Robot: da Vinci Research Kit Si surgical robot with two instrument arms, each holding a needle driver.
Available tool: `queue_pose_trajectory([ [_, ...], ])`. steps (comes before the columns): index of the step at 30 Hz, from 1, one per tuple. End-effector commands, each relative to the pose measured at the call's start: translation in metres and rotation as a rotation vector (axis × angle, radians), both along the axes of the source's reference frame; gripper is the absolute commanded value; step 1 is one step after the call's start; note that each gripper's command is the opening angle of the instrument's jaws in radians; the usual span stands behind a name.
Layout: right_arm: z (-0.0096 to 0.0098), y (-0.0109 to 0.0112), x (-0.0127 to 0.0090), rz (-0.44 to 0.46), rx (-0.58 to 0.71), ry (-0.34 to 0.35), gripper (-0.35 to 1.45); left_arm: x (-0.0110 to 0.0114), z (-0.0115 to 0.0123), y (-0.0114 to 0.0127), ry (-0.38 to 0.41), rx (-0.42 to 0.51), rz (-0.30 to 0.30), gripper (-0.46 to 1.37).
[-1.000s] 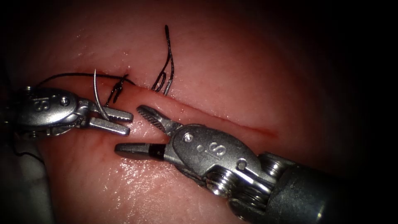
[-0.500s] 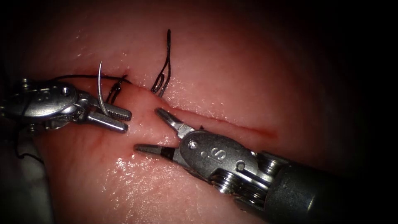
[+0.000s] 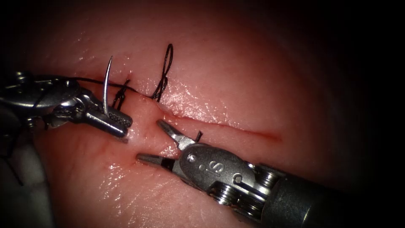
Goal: Wound Closure
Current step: Use the left gripper to pull the needle through the tissue
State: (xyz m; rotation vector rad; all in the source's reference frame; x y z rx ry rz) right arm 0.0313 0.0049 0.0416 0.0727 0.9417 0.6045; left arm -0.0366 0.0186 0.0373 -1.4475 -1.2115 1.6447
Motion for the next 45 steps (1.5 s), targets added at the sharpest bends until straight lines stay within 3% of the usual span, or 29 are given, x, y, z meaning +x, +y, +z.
queue_pose_trajectory([
  [1, 0.0001, 0.0000, 0.0000, 0.000, -0.006, -0.002, 0.33, -0.0001, -0.0006, 0.0000, -0.043, 0.010, 0.021, -0.35],
  [9, 0.0003, 0.0000, 0.0000, -0.001, -0.008, -0.002, 0.30, -0.0005, -0.0047, -0.0009, -0.135, 0.083, 0.073, -0.35],
  [15, 0.0003, -0.0002, 0.0000, -0.001, -0.008, -0.002, 0.29, -0.0003, -0.0066, -0.0012, -0.167, 0.078, 0.088, -0.35],
  [17, 0.0003, -0.0002, 0.0000, -0.001, -0.009, -0.002, 0.30, -0.0004, -0.0070, -0.0014, -0.185, 0.032, 0.086, -0.35],
  [22, 0.0003, -0.0003, -0.0001, -0.002, -0.009, -0.002, 0.29, -0.0004, -0.0076, -0.0016, -0.244, -0.168, 0.060, -0.35],
  [25, 0.0002, -0.0003, -0.0002, -0.002, -0.009, -0.001, 0.29, -0.0003, -0.0078, -0.0017, -0.203, -0.255, 0.033, -0.35],
  [30, 0.0002, -0.0003, -0.0003, -0.002, -0.009, -0.001, 0.26, -0.0004, -0.0080, -0.0020, -0.118, -0.443, -0.008, -0.35],
  [31, 0.0002, -0.0003, -0.0003, -0.002, -0.009, -0.001, 0.25, -0.0005, -0.0080, -0.0019, -0.055, -0.551, -0.025, -0.35],
  [41, 0.0001, -0.0004, -0.0003, -0.002, -0.009, -0.001, 0.22, -0.0003, -0.0079, 0.0000, 0.147, -0.904, -0.147, -0.35],
  [45, 0.0001, -0.0005, -0.0003, -0.002, -0.009, -0.001, 0.23, -0.0004, -0.0076, 0.0004, 0.208, -1.005, -0.155, -0.35],
])
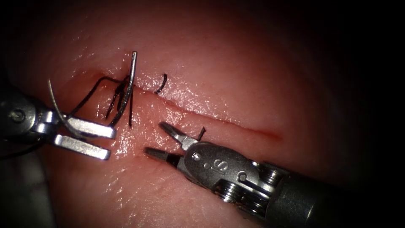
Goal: Wound Closure
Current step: Use the left gripper to pull the needle through the tissue
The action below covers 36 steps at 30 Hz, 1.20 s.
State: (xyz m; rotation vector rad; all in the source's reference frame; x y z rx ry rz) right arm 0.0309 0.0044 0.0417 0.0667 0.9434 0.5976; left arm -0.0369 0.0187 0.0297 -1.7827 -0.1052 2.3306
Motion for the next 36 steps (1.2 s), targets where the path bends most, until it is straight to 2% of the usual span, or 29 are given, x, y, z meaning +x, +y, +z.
queue_pose_trajectory([
  [1, 0.0000, 0.0000, 0.0000, 0.001, -0.001, -0.001, 0.24, -0.0001, 0.0001, 0.0003, 0.023, -0.032, -0.013, -0.35],
  [7, 0.0001, -0.0001, 0.0000, 0.001, -0.002, -0.001, 0.24, 0.0002, 0.0002, 0.0003, 0.047, -0.128, -0.045, -0.35],
  [9, 0.0001, -0.0001, 0.0000, 0.001, -0.002, -0.001, 0.24, 0.0003, 0.0000, 0.0003, 0.055, -0.199, -0.054, -0.35],
  [14, 0.0002, -0.0001, 0.0000, 0.002, -0.002, -0.002, 0.23, 0.0002, -0.0017, 0.0001, 0.043, -0.291, -0.080, -0.35],
  [18, 0.0002, -0.0001, -0.0001, 0.002, -0.002, -0.006, 0.23, -0.0002, -0.0039, -0.0004, 0.050, -0.381, -0.060, -0.35],
  [22, 0.0002, -0.0001, 0.0000, 0.003, -0.002, -0.007, 0.23, -0.0004, -0.0053, -0.0008, 0.059, -0.427, -0.050, -0.35],
  [24, 0.0002, 0.0000, 0.0001, 0.004, -0.002, -0.007, 0.24, -0.0003, -0.0057, -0.0010, 0.062, -0.454, -0.067, -0.35],
  [29, 0.0001, 0.0000, -0.0001, 0.002, -0.002, -0.006, 0.24, 0.0003, -0.0059, -0.0011, 0.065, -0.501, -0.095, -0.35],
  [36, 0.0003, 0.0001, -0.0001, 0.003, -0.002, -0.007, 0.23, 0.0007, -0.0063, -0.0013, 0.077, -0.559, -0.092, -0.35],
])
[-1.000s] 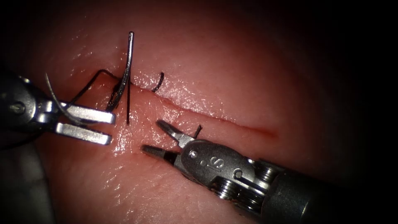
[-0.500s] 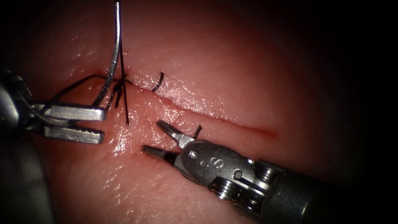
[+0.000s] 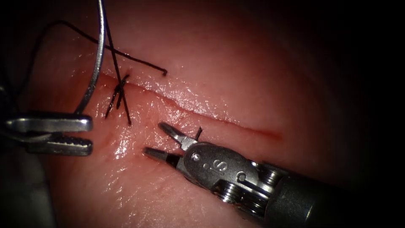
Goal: Wound Closure
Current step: Use the left gripper to pull the needle through the tissue
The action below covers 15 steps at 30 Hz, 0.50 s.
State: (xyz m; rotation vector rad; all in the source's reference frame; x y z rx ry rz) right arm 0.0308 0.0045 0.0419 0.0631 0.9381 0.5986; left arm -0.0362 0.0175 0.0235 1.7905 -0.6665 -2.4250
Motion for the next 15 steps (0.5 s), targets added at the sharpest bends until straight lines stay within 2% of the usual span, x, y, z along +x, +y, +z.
queue_pose_trajectory([
  [1, 0.0001, 0.0000, 0.0001, 0.002, -0.001, -0.001, 0.23, -0.0001, -0.0003, -0.0001, 0.008, -0.021, 0.005, -0.35],
  [15, -0.0001, 0.0000, 0.0001, 0.002, 0.001, -0.001, 0.24, 0.0003, -0.0009, -0.0003, 0.015, -0.044, 0.004, -0.35],
])
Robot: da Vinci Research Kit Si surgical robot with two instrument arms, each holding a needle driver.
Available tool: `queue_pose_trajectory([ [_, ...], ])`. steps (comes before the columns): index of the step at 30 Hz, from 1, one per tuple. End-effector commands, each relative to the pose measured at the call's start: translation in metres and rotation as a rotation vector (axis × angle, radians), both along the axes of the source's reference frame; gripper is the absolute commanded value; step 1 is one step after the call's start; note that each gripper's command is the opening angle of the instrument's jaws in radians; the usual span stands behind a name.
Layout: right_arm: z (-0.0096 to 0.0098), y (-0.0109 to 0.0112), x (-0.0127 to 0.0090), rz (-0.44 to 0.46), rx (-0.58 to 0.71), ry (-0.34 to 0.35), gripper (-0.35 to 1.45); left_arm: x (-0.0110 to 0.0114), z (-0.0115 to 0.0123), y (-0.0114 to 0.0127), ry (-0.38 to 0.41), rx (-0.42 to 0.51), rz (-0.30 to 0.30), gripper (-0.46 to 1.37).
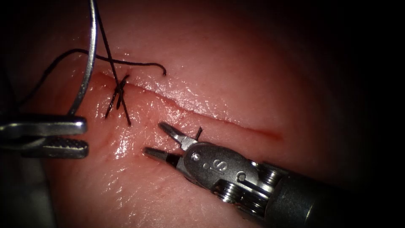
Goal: Wound Closure
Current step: Use the left gripper to pull the needle through the tissue
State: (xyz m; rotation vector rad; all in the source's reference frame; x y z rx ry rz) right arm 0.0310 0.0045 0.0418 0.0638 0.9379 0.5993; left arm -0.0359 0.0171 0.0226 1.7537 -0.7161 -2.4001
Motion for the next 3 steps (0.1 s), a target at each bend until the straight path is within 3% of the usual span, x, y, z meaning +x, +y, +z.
queue_pose_trajectory([
  [1, -0.0001, 0.0001, 0.0000, 0.002, 0.000, -0.001, 0.24, 0.0000, 0.0000, 0.0000, 0.001, 0.002, 0.004, -0.35],
  [3, -0.0002, 0.0002, 0.0000, -0.001, -0.003, -0.002, 0.25, 0.0000, 0.0000, 0.0000, 0.000, 0.002, 0.004, -0.35],
])
